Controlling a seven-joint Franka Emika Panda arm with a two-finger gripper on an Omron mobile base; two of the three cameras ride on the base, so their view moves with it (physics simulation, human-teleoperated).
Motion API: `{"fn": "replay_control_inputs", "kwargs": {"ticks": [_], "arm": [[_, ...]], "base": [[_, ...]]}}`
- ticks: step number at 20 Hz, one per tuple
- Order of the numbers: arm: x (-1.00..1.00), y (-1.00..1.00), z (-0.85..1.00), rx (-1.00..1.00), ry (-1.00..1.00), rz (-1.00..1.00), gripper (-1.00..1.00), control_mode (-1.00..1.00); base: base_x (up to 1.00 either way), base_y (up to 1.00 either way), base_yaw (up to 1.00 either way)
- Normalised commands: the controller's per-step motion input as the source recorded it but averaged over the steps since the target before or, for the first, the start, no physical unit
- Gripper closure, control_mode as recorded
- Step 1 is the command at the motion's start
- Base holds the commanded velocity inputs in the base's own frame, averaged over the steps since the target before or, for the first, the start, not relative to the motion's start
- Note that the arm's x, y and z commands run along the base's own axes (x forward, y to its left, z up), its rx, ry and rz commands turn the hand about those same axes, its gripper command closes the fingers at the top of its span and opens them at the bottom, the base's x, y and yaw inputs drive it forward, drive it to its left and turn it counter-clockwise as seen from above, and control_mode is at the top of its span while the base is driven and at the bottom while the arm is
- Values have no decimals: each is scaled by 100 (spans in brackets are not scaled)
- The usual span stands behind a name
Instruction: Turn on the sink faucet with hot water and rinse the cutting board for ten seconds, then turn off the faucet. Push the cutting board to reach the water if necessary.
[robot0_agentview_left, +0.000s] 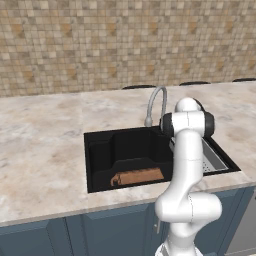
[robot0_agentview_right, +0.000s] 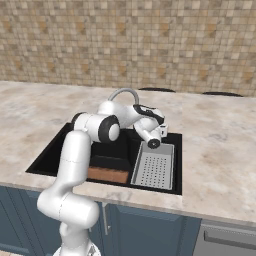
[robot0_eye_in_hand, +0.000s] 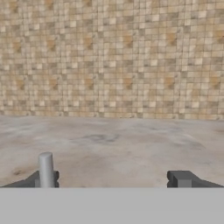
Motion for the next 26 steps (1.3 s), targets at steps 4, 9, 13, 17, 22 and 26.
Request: {"fn": "replay_control_inputs", "kwargs": {"ticks": [4, 9, 13, 17, 22, 26], "arm": [[-22, -36, 0, 0, 0, 0, -100, -100], [-33, -37, 0, 0, 0, 0, -100, -100], [-45, -36, 0, 0, 0, 0, -100, -100], [-47, -36, 0, 0, 0, 0, -100, -100], [-46, -38, 0, 0, 0, 0, -100, -100], [-36, -38, 0, 0, 0, 0, -100, -100]], "base": [[0, 0, 0], [0, 0, 0], [0, 0, 0], [0, 0, 0], [0, 0, 0], [0, 0, 0]]}}
